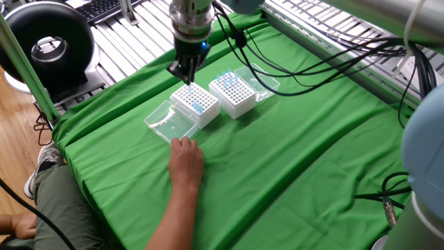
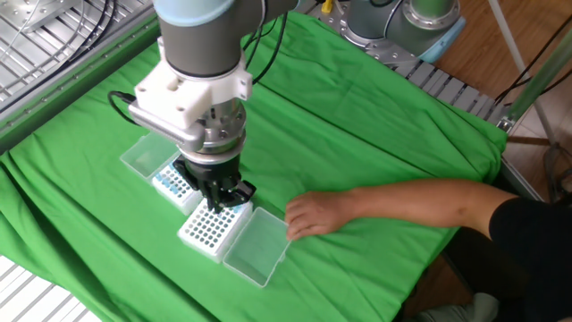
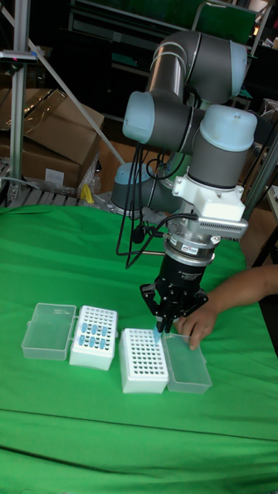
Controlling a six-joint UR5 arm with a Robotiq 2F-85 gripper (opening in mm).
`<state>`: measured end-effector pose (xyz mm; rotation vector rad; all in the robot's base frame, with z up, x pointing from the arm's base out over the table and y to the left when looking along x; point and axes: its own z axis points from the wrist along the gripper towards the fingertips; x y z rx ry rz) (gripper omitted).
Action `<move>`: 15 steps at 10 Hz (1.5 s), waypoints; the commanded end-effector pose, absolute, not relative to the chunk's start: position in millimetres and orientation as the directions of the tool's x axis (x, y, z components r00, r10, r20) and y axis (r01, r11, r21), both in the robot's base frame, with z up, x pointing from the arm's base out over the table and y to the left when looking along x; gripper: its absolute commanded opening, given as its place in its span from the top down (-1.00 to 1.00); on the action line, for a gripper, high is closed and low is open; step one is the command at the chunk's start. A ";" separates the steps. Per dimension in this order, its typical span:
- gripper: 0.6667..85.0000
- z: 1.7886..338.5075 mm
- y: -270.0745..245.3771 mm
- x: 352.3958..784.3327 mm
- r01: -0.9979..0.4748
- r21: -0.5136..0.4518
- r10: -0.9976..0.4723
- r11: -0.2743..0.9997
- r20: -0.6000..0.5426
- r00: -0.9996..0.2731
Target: Insert a medium pipette tip into the holder for medium pipette tips
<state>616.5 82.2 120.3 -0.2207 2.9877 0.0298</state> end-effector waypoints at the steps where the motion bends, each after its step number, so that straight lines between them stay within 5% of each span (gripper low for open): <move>1: 0.99 112.6 87.2 606.0 -0.122 0.021 -0.118 0.992 -0.138 -0.983; 15: 0.99 102.6 86.7 609.7 -0.129 0.021 -0.124 0.991 -0.164 -0.979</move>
